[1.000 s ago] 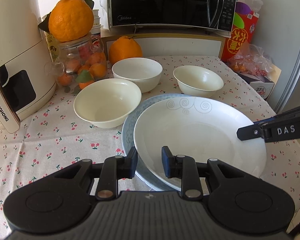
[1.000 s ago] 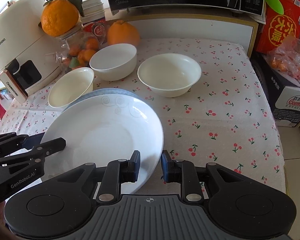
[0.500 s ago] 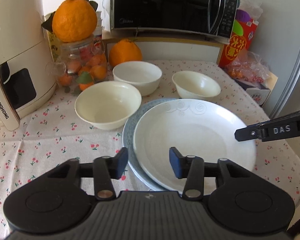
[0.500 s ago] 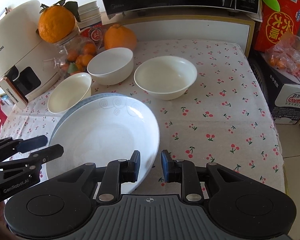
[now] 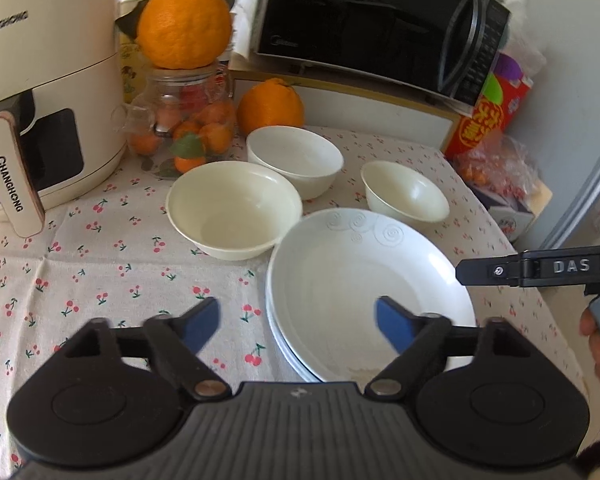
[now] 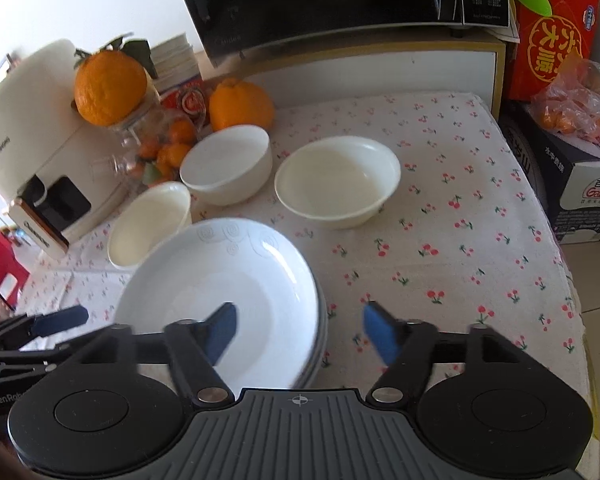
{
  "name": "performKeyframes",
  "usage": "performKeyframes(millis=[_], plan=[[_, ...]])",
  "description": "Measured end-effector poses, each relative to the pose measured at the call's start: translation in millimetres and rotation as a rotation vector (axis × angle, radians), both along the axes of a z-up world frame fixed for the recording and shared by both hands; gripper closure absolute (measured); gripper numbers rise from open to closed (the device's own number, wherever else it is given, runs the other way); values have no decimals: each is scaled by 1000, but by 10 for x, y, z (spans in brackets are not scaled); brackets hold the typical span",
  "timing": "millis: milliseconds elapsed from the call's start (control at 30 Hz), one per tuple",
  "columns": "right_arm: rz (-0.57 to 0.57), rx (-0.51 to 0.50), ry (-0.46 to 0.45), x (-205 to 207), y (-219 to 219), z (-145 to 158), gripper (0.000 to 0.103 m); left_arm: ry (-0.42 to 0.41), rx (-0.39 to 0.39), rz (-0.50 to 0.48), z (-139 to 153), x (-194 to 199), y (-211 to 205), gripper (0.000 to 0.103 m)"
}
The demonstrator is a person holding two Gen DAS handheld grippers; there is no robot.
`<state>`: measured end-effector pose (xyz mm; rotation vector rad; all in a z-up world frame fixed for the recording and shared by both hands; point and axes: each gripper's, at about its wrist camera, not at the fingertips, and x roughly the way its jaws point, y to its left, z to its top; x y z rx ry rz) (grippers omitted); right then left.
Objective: Organize plates and bowls
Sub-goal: 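Open both grippers to release the white plate and pull back, then move both grippers to a cream bowl and close them on its rim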
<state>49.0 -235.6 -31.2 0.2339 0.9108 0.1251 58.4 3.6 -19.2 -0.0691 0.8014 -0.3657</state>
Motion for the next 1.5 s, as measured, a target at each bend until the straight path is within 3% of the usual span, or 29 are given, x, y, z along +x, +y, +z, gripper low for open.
performKeyframes(millis=[33,133,500,900,1500], plan=[[-6,5,-11,21,9,18,16,2,-8,13,9,24,22,4],[-13,9,-41,99,53,65,15,1,-20,50,48,98,87,0],[-17,76,-97,482,344,136,14,-23,-13,215,106,445,310,0],[27,146,-121,867,635,-9,14,64,-76,342,-24,815,481,0],[56,248,-74,1144,753,-303,15,87,-104,372,-185,1028,486,2]])
